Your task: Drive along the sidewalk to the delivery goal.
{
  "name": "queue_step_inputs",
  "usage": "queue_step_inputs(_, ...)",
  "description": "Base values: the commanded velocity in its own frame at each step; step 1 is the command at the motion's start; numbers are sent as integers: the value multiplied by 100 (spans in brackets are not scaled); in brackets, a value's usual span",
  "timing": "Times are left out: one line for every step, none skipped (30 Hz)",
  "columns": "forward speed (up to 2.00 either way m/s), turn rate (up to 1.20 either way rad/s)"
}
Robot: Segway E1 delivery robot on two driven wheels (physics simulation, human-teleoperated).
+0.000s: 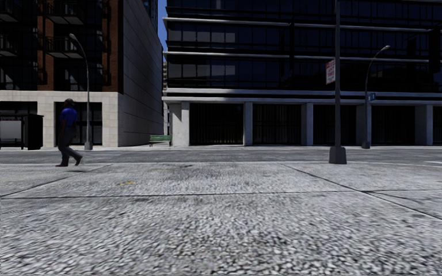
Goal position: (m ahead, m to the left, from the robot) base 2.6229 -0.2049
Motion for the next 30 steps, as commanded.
queue_step_inputs(106,0)
queue_step_inputs(106,0)
queue_step_inputs(106,0)
queue_step_inputs(109,0)
queue_step_inputs(117,0)
queue_step_inputs(117,0)
queue_step_inputs(125,0)
queue_step_inputs(127,0)
queue_step_inputs(128,0)
queue_step_inputs(128,0)
queue_step_inputs(128,0)
queue_step_inputs(128,0)
queue_step_inputs(128,0)
queue_step_inputs(128,0)
queue_step_inputs(128,0)
queue_step_inputs(127,-7)
queue_step_inputs(126,-15)
queue_step_inputs(126,-15)
queue_step_inputs(119,-20)
queue_step_inputs(116,-20)
queue_step_inputs(114,-20)
queue_step_inputs(114,-20)
queue_step_inputs(113,-21)
queue_step_inputs(112,-21)
queue_step_inputs(112,-21)
queue_step_inputs(112,-21)
queue_step_inputs(112,-21)
queue_step_inputs(112,-21)
queue_step_inputs(112,-21)
queue_step_inputs(112,-21)
